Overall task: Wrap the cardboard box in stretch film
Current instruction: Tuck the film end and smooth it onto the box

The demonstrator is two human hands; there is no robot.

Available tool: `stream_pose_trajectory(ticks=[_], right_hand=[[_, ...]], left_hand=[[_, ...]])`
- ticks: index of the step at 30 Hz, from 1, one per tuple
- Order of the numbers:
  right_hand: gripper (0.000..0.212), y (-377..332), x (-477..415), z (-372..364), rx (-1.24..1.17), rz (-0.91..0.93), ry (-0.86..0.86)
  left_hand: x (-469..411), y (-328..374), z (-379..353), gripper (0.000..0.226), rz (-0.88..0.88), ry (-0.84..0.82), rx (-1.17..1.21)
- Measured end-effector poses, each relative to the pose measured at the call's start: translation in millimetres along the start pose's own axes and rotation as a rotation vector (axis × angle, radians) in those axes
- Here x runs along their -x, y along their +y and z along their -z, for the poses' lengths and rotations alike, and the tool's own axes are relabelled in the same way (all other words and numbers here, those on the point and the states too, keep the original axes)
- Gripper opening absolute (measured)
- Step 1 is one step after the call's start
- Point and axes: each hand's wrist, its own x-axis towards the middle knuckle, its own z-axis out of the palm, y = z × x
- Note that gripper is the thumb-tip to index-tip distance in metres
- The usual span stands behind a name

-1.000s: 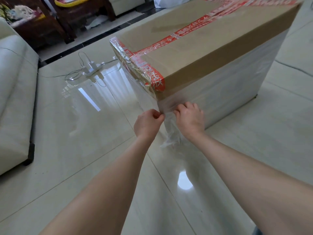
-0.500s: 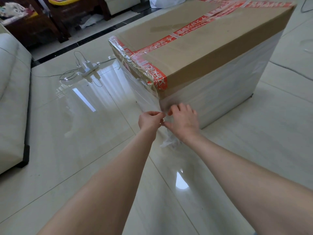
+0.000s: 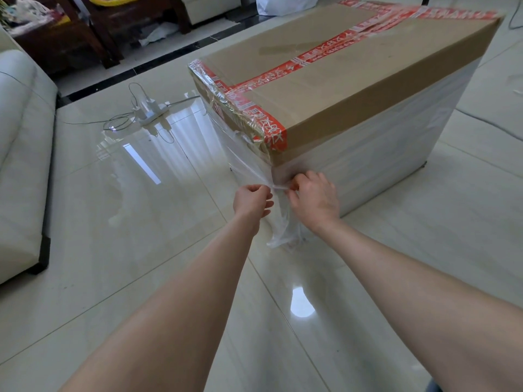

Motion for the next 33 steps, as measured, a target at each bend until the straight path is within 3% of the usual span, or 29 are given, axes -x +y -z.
stream_pose_trajectory(ticks=[4, 8, 11, 13, 17, 24, 28, 33], right_hand=[[0.024, 9, 3, -5, -0.027, -0.003, -0.056], [0.008, 8, 1, -7, -0.306, -0.132, -0.041], [0.01, 1, -4, -2, -0.449, -0.228, -0.046], [0.006, -1, -7, 1, -0.511, -0.243, -0.06], [0.019, 0, -12, 5, -0.493, -0.248, -0.136], [0.012, 3, -12, 10, -0.6, -0.22, -0.225], [0.009, 8, -10, 12, -0.757, -0.24, -0.169], [0.012, 16, -9, 14, -0.676, -0.218, -0.164]], left_hand=[[-1, -3, -10, 0.031, 0.001, -0.013, -0.055], [-3, -7, -12, 0.029, -0.029, 0.015, -0.12], [-3, -9, -9, 0.023, -0.076, 0.033, -0.265], [1, -6, -6, 0.017, -0.184, 0.058, -0.483], [20, 5, 1, 0.013, -0.482, 0.173, -0.935], [29, 13, 5, 0.024, -0.838, 0.16, -1.243], [30, 22, -7, 0.028, -0.908, 0.125, -1.429], [32, 32, -16, 0.032, -0.917, 0.157, -1.504]])
